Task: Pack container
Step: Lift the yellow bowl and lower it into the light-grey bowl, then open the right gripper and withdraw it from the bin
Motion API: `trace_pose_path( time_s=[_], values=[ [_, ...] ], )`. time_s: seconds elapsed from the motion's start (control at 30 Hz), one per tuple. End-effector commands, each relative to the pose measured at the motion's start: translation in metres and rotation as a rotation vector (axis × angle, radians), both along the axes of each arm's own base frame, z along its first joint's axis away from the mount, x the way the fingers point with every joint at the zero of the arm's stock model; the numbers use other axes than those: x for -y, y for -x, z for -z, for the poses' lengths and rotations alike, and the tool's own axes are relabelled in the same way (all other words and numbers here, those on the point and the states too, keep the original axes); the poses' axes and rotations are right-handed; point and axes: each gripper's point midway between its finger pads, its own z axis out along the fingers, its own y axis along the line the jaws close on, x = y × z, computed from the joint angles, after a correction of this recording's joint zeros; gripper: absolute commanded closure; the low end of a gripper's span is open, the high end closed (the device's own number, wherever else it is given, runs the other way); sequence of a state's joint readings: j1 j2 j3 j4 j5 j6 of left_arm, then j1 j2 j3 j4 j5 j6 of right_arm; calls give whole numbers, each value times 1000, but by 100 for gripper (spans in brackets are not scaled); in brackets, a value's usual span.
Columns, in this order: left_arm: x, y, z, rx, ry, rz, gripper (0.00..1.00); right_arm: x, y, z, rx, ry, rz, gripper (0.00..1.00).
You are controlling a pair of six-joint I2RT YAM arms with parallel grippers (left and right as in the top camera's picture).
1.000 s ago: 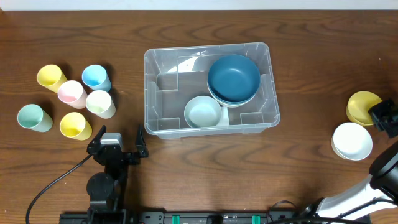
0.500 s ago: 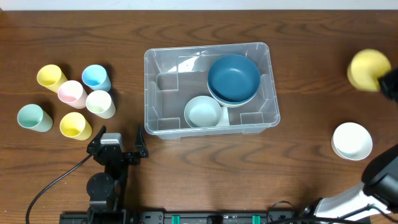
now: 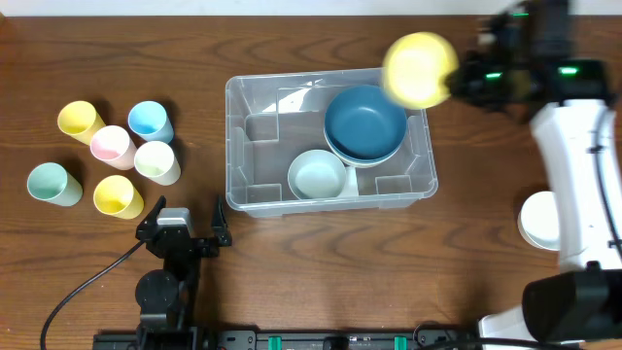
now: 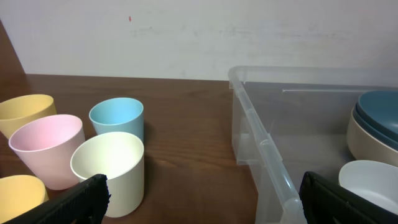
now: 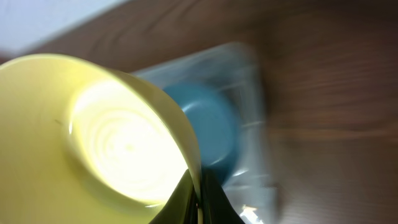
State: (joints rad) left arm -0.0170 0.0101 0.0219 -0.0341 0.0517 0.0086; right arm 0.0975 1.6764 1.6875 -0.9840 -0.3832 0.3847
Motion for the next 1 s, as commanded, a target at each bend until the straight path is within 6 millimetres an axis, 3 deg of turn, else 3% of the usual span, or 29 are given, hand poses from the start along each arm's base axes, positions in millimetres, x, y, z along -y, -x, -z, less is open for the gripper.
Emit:
trace_pose_path(
  time_s=[0.0,0.17,0.33,0.63,0.97],
  values=[
    [-1,1,16,-47,-16,-6,2,-44,16,-6,29,52,-111,98],
    [-1,1,16,-47,-16,-6,2,-100,40,20,-1,183,-232,98],
    [-1,1,16,-47,-16,-6,2,-130,54,56,-66,276,-305,98],
    [-1,1,16,-47,-16,-6,2,-142,60,114,-200,342,-353,99],
    [-1,1,16,-47,-16,-6,2,-141,64,134,-247,369,-365,99]
  ],
)
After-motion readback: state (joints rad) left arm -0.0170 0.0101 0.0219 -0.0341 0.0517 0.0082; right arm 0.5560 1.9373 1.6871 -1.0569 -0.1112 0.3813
